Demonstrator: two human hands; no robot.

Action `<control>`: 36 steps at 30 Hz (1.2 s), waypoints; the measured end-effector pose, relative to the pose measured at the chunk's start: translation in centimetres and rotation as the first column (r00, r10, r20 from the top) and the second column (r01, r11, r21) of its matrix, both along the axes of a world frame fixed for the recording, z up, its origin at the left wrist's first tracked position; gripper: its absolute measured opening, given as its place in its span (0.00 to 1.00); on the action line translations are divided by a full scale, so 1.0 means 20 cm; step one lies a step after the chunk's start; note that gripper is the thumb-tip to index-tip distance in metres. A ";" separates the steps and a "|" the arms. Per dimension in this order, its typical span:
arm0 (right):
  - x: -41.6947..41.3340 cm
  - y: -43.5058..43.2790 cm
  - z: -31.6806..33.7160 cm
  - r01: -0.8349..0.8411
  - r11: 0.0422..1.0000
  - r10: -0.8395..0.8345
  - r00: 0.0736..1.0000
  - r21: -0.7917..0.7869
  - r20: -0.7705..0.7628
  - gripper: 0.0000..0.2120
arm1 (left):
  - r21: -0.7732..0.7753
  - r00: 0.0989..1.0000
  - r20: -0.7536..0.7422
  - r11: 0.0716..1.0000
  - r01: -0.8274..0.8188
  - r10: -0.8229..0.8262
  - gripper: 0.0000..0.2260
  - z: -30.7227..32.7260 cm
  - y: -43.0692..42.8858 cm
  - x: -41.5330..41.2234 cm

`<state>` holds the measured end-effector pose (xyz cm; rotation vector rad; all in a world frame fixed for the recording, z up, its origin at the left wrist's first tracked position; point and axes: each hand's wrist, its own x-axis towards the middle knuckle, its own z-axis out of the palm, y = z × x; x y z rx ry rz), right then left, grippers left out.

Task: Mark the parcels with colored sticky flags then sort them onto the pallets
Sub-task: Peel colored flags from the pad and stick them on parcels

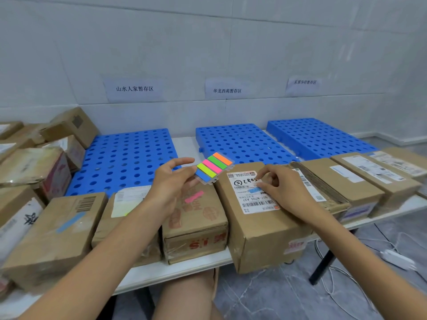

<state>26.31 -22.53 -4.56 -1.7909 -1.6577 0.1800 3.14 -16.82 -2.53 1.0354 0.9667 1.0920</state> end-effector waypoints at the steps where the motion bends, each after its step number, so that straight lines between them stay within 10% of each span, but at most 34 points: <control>1: 0.01 0.00 0.00 0.018 1.000 -0.018 1.000 -0.001 0.018 0.03 | -0.001 1.000 -0.004 1.000 0.009 -0.009 0.10 0.00 0.00 0.00; 7: 0.03 -0.02 0.03 0.104 0.986 -0.113 0.992 0.133 0.058 0.05 | 0.021 0.991 -0.072 0.993 0.114 -0.112 0.08 0.00 -0.02 0.00; 18: -0.21 0.01 0.09 -0.348 0.920 0.242 0.865 0.178 0.439 0.17 | 0.034 0.964 -0.031 0.963 0.266 -0.265 0.10 0.04 -0.06 0.05; 36: -0.23 0.03 0.09 -0.354 0.848 0.236 0.919 0.395 0.316 0.02 | 0.019 0.942 -0.066 0.944 0.331 -0.329 0.09 0.03 -0.07 0.05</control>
